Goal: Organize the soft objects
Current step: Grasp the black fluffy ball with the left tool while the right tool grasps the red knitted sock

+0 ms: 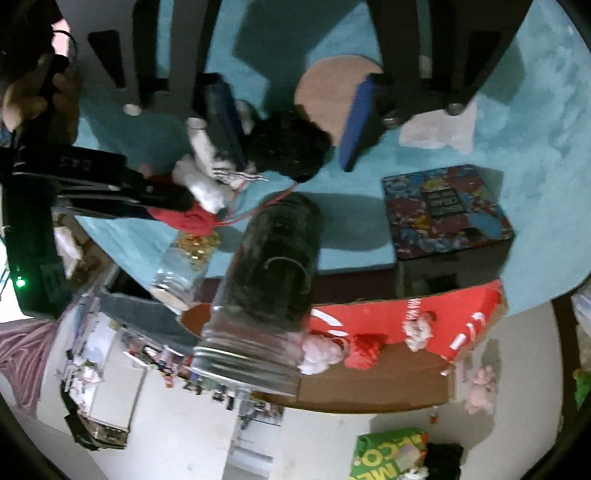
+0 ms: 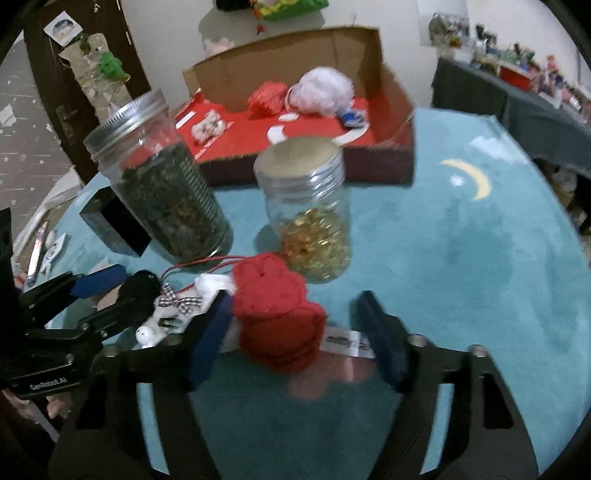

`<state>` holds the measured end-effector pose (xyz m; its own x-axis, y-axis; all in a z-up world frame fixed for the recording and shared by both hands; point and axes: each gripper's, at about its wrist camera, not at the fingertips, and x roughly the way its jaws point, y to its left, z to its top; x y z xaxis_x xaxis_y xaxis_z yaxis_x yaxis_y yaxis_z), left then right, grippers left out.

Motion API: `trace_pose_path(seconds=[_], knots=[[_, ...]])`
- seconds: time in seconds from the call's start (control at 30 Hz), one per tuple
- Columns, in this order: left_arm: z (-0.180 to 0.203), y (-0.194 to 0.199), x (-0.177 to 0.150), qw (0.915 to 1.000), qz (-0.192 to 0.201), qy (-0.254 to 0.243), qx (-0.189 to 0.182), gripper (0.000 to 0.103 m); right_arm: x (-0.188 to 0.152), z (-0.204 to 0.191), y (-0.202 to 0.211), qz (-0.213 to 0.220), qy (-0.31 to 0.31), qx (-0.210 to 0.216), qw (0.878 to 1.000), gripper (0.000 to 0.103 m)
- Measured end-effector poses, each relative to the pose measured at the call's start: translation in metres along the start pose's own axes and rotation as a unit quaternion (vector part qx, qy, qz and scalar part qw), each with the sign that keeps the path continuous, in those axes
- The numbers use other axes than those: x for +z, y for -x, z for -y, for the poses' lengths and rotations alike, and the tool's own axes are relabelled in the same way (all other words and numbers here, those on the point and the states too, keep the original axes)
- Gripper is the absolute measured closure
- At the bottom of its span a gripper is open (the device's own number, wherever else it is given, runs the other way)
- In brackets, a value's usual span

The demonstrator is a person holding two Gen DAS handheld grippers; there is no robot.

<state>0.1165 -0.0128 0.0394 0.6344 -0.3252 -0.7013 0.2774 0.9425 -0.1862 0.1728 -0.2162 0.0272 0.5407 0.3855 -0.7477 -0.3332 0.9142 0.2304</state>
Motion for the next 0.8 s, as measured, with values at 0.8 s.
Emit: trace_pose_path(seconds=[0.8], knots=[[0.005, 0.031, 0.021, 0.9976, 0.024, -0.051, -0.041, 0.074, -0.008, -0.015, 0.05, 0.064, -0.039, 0.073, 0.995, 0.067]])
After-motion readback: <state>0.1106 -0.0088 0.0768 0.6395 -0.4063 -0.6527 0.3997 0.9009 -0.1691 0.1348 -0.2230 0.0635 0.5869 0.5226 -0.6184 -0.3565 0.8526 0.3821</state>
